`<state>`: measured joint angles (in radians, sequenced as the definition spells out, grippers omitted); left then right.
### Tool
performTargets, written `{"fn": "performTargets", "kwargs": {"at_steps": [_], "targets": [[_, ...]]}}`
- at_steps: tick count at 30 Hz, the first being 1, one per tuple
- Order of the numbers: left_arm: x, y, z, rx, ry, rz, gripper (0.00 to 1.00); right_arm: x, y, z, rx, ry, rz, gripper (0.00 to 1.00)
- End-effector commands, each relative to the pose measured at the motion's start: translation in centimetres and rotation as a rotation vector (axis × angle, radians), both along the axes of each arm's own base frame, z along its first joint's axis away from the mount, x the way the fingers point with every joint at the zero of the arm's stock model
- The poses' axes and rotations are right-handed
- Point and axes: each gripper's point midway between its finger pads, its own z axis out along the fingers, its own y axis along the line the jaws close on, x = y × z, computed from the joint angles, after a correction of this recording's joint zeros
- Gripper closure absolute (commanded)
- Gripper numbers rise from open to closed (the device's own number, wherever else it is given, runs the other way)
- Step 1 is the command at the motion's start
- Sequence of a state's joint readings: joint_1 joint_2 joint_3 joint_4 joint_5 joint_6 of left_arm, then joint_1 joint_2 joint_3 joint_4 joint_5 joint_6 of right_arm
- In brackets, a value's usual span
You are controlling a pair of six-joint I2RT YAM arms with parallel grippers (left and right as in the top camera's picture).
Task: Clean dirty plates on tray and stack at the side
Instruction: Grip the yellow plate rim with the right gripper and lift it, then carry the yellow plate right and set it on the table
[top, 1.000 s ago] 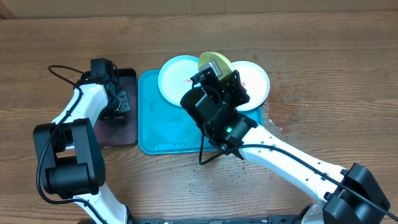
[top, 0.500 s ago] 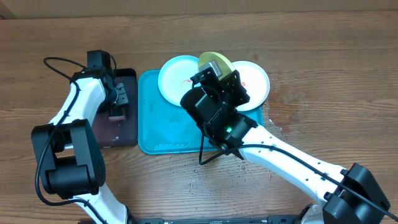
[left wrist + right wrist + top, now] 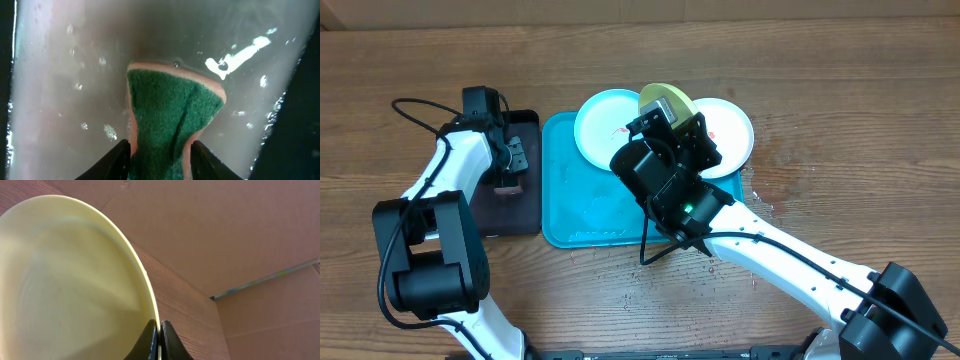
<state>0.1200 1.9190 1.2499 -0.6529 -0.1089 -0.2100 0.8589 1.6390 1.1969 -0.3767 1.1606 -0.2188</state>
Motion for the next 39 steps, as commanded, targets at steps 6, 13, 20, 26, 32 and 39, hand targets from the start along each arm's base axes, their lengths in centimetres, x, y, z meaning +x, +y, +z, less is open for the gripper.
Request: {"fn": "performTargets", "kwargs": {"at_steps": [6, 13, 20, 26, 32, 39], "targets": [[-0.4, 0.0, -0.1, -0.007, -0.016, 0.017, 0.96, 0.0, -0.1, 2.5, 0.070, -0.068, -0.024, 0.96], [-0.9, -0.1, -0.2, -0.013, 0.003, 0.016, 0.96, 0.5, -0.9, 2.0, 0.247, -0.092, -0.064, 0.97], [-1.1, -0.1, -0.3, -0.014, 0.014, 0.016, 0.96, 2.0, -5.9, 1.1, 0.614, -0.008, -0.158, 0.96], [-1.2, -0.1, -0.3, -0.014, 0.015, 0.016, 0.96, 3.3, -13.5, -0.9, 1.012, 0.132, -0.298, 0.96], [-1.2, -0.1, -0.3, -0.014, 0.015, 0.016, 0.96, 2.8, -22.8, -4.0, 1.369, 0.212, -0.488, 0.96], [-1.2, -0.2, -0.3, -0.015, 0.016, 0.016, 0.96, 0.5, -30.6, -9.6, 1.545, 0.276, -0.712, 0.96]]}}
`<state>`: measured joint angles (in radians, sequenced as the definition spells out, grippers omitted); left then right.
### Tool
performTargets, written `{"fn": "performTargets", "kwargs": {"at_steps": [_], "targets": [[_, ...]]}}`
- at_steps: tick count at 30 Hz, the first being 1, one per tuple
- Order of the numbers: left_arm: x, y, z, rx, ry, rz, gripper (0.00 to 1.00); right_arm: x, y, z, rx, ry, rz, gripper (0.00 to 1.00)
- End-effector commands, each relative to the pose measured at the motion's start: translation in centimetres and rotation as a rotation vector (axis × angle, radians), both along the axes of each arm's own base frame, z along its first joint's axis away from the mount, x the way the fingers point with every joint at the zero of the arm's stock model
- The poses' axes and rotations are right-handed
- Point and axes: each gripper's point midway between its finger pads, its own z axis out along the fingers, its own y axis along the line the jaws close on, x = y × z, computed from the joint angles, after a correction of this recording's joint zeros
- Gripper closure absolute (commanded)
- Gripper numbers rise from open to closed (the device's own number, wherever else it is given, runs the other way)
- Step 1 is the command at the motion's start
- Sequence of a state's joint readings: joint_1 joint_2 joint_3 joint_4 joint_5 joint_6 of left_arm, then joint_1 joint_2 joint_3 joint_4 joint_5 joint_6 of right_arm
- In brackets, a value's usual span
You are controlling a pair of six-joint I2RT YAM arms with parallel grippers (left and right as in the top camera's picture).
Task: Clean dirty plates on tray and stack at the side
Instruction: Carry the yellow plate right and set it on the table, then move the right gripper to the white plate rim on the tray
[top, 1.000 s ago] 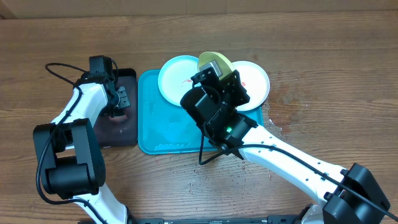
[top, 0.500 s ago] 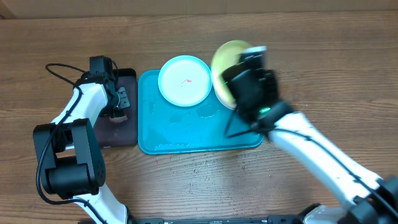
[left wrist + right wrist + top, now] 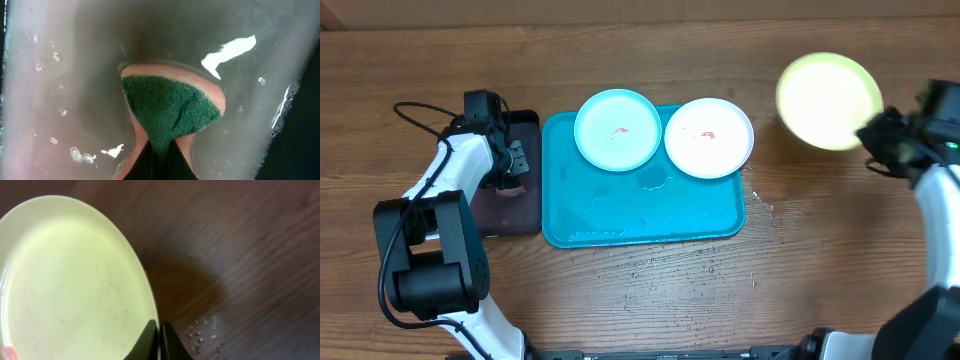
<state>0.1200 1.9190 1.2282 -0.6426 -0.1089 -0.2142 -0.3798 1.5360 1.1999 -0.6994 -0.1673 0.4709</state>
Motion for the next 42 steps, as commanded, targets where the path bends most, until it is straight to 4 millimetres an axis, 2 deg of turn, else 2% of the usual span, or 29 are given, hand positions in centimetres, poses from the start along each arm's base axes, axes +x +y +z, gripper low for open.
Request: {"fn": "performTargets", "kwargs": {"at_steps": [1, 7, 11, 25, 31, 33, 36, 37, 40, 42], "targets": [[-0.7, -0.1, 0.3, -0.012, 0.006, 0.012, 0.96, -0.4, 0.2, -2.9, 0.151, 0.046, 0.027, 0.96], [-0.8, -0.1, 0.2, -0.013, 0.008, 0.012, 0.96, -1.5, -1.3, -6.5, 0.116, 0.172, -0.014, 0.96], [-0.7, -0.1, 0.2, -0.012, 0.007, 0.012, 0.96, -2.8, -1.4, -8.1, 0.101, 0.261, -0.033, 0.96], [-0.7, -0.1, 0.2, -0.012, 0.007, 0.012, 0.96, -5.0, 1.5, -9.3, 0.057, 0.408, 0.073, 0.96], [-0.7, -0.1, 0.3, -0.011, 0.008, 0.012, 0.96, -6.0, 2.4, -10.8, 0.059, 0.439, 0.080, 0.96], [-0.8, -0.1, 0.2, -0.011, 0.008, 0.012, 0.96, -5.9, 2.4, -11.0, 0.056, 0.433, 0.080, 0.86], [-0.7, -0.1, 0.3, -0.011, 0.008, 0.012, 0.96, -5.2, 2.0, -10.8, 0.040, 0.405, 0.080, 0.82], [-0.7, -0.1, 0.3, -0.011, 0.008, 0.012, 0.96, -4.9, 1.9, -10.7, 0.035, 0.392, 0.078, 0.78], [-0.8, -0.1, 0.2, -0.011, 0.008, 0.012, 0.96, -3.6, 1.9, -9.9, 0.040, 0.342, 0.086, 0.55], [-0.8, -0.1, 0.2, -0.011, 0.008, 0.012, 0.96, -2.4, 2.9, -8.9, 0.074, 0.288, 0.150, 0.42]]}}
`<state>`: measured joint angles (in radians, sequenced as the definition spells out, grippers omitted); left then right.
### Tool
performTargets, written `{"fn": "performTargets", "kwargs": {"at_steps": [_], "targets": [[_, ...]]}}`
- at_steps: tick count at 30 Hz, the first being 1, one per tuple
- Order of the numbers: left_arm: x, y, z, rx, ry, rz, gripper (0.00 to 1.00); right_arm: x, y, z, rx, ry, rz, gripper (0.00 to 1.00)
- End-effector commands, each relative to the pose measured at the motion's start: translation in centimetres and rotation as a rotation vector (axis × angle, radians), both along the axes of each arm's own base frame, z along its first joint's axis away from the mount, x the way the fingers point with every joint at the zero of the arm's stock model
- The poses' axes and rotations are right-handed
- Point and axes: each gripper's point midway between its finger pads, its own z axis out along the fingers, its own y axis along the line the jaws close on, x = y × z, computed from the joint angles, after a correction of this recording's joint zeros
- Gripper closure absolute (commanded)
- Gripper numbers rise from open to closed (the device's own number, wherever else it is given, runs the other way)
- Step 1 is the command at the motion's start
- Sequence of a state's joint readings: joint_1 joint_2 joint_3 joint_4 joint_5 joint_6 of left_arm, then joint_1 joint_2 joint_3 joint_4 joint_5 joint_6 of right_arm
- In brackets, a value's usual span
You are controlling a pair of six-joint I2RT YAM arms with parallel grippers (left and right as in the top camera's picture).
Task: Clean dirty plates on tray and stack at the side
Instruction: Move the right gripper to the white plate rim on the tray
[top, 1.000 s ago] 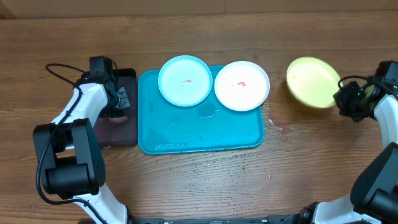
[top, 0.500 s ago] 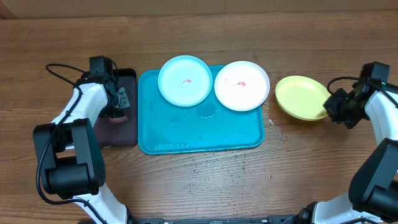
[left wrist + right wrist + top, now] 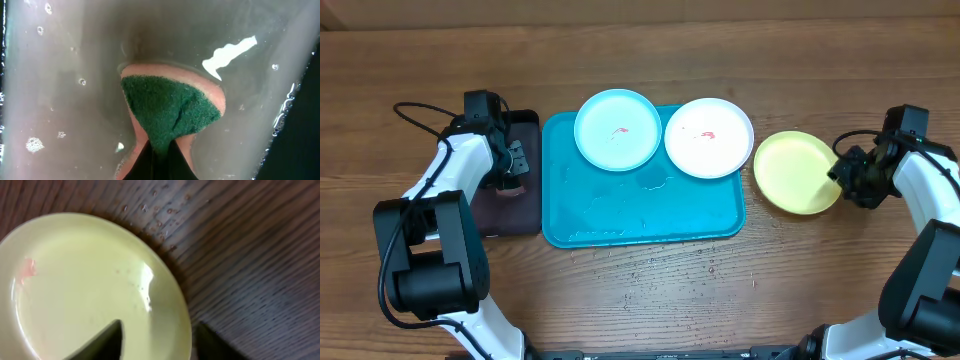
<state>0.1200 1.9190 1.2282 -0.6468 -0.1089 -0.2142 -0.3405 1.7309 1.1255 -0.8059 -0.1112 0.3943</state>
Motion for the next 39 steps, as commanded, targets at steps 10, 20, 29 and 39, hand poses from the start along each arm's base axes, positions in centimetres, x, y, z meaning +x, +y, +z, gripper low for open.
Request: {"fn": "performTargets", "kwargs": {"at_steps": [10, 20, 29, 39], "targets": [[-0.7, -0.1, 0.3, -0.011, 0.008, 0.012, 0.96, 6.1, 13.1, 5.5, 0.201, -0.349, 0.645, 0.30], [-0.9, -0.1, 0.2, -0.012, 0.014, 0.012, 0.96, 9.4, 20.5, 10.8, -0.067, -0.417, 0.939, 0.19], [-1.0, -0.1, 0.2, -0.013, 0.018, 0.012, 0.96, 12.7, 26.0, 9.5, -0.085, -0.509, 1.142, 0.20], [-1.2, -0.1, 0.1, -0.014, 0.028, 0.012, 0.96, 15.9, 32.9, 5.4, -0.165, -0.633, 1.252, 0.29]]}}
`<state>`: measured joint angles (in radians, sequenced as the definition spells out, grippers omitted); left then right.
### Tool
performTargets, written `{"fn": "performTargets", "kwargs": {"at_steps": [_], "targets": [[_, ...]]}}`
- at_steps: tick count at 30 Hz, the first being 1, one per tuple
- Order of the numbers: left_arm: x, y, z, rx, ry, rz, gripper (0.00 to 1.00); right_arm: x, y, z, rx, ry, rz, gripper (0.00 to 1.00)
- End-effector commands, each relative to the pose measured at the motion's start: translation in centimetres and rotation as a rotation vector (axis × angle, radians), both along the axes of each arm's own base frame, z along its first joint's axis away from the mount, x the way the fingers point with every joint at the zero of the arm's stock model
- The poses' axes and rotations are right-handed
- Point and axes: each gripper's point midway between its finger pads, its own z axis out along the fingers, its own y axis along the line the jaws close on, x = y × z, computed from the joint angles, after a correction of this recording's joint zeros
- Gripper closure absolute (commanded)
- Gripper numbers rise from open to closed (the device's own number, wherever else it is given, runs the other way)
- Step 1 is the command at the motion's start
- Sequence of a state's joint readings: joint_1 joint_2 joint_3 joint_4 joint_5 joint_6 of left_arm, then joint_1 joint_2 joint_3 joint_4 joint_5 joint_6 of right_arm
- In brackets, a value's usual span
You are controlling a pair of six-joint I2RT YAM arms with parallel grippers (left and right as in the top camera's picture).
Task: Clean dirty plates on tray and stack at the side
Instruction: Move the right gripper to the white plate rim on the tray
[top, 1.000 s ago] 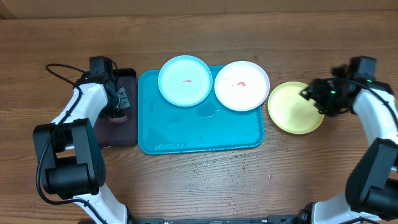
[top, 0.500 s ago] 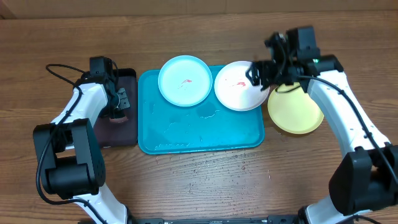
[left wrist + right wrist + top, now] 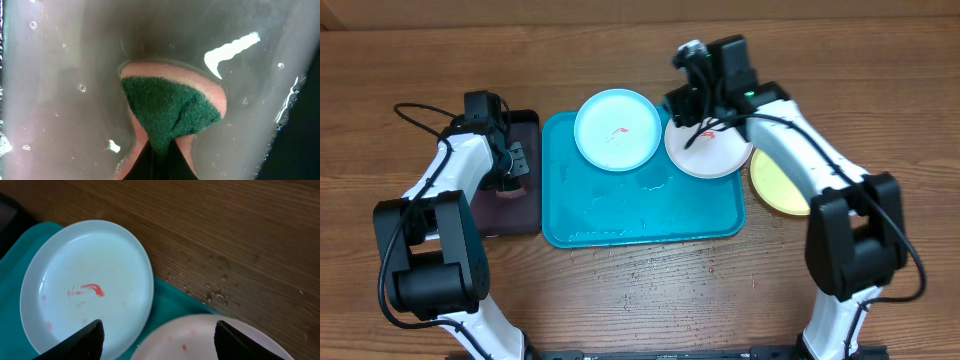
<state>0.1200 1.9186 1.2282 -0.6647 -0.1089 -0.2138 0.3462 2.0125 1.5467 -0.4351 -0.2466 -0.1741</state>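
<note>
Two dirty plates sit at the back of the teal tray (image 3: 640,205): a light blue plate (image 3: 616,130) (image 3: 85,287) with a red smear and a white plate (image 3: 710,150) (image 3: 200,340) with red specks. A yellow plate (image 3: 778,188) lies on the table right of the tray, partly under my right arm. My right gripper (image 3: 700,95) (image 3: 160,342) hangs open over the white plate's back edge, holding nothing. In the dark water tub (image 3: 525,205), my left gripper (image 3: 508,160) (image 3: 160,152) is shut on the green and pink sponge (image 3: 172,110).
Water drops dot the wooden table (image 3: 220,287) behind and around the tray. The tray's front half is wet. My left arm's cable (image 3: 415,110) loops at the far left.
My right gripper has left the yellow plate on the table and is now open over the back of the white plate. The left gripper and sponge have not moved.
First my right gripper held the yellow plate on edge over the tray, and my left jaws stood apart around the sponge. Then the left was shut on the sponge and the plate was right of the tray. Then the plate lay released on the table.
</note>
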Motion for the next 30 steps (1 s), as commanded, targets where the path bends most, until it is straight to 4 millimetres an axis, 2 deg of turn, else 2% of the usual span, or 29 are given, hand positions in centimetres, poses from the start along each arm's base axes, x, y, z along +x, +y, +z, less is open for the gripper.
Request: {"fn": "performTargets", "kwargs": {"at_steps": [1, 4, 9, 14, 25, 28, 30], "targets": [[-0.8, -0.1, 0.2, -0.012, 0.011, 0.012, 0.96, 0.6, 1.2, -2.3, -0.028, -0.002, 0.021, 0.30], [-0.8, -0.1, 0.2, -0.012, 0.011, 0.012, 0.96, 0.4, 2.1, -4.3, -0.036, 0.019, 0.037, 0.32], [-0.8, -0.1, 0.2, -0.012, 0.010, 0.013, 0.96, 0.5, 2.5, -6.4, -0.037, 0.041, 0.037, 0.38], [-0.8, -0.1, 0.2, -0.011, 0.008, 0.012, 0.96, 0.3, 2.7, -6.6, -0.033, 0.051, 0.044, 0.49], [-0.8, -0.1, 0.2, -0.011, 0.008, 0.013, 0.96, -0.6, 3.8, -7.1, -0.006, 0.088, 0.060, 0.50], [-0.8, -0.1, 0.2, -0.011, 0.009, 0.013, 0.96, -1.0, 4.2, -8.9, -0.018, 0.118, 0.065, 0.50], [-0.8, -0.1, 0.2, -0.011, 0.009, 0.013, 0.96, -1.2, 4.3, -9.7, -0.018, 0.136, 0.058, 0.54]]}}
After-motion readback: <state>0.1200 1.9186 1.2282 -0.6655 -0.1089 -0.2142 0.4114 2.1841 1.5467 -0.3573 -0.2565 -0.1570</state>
